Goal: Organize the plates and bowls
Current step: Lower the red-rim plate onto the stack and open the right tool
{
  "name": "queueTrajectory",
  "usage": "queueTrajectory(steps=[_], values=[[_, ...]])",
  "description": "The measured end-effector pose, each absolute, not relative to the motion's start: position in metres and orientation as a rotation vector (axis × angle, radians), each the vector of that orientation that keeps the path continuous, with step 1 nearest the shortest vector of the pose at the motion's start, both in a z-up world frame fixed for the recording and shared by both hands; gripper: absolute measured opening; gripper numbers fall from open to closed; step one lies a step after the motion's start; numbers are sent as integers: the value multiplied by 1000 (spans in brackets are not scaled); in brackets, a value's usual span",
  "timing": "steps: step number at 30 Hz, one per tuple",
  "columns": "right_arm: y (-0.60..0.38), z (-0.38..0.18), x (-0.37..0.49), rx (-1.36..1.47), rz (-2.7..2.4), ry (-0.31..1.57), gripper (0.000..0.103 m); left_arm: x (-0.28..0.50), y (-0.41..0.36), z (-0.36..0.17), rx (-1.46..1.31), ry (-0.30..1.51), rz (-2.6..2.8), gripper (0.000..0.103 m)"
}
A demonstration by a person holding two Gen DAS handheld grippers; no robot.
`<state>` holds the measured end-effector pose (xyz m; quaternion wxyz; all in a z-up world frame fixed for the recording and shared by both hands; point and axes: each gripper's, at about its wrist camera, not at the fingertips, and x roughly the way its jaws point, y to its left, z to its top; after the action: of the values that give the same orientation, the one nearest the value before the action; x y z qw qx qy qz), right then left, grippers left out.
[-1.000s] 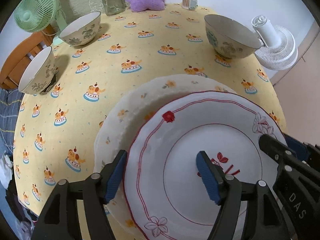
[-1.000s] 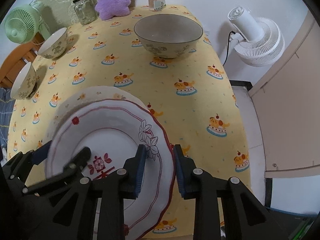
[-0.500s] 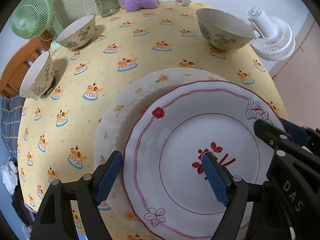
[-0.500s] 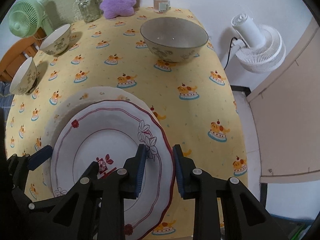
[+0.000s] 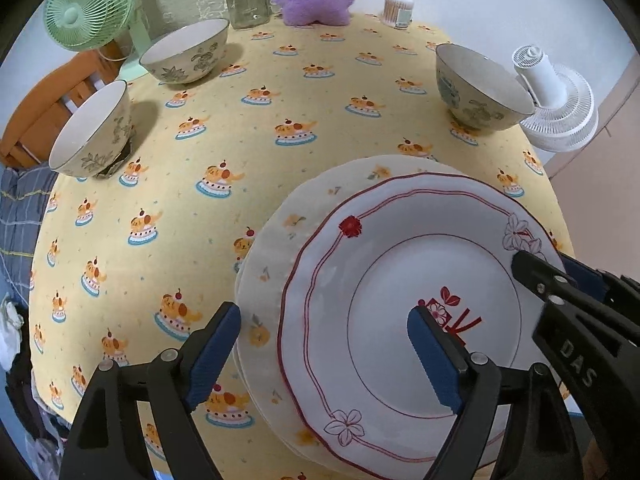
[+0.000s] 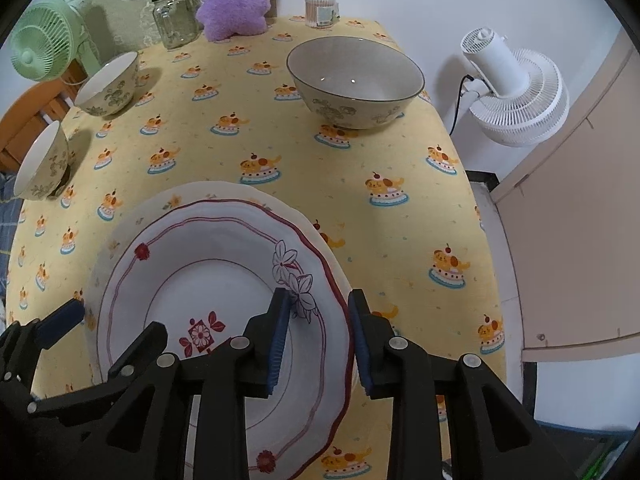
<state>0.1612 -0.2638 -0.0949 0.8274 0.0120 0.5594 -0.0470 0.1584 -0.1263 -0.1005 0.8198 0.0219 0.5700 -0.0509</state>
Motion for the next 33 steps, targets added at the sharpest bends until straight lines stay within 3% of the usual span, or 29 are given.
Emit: queueTrajectory(steps=[12,20,25,33], values=[[-242,-107,174,-46,-148,1195,48,160,-118,-102,47,1223,-149,87],[-234,-112,175,-52,-145,1217,70,158,-114,-103,50,1224,-179,87],[-231,-106,171,-25,-153,1220,76,155,-102,-93,45,1201,-199,88],[-200,-77,159,29,-168,1158,77,152,-59,-69,39,1143,-218,91]])
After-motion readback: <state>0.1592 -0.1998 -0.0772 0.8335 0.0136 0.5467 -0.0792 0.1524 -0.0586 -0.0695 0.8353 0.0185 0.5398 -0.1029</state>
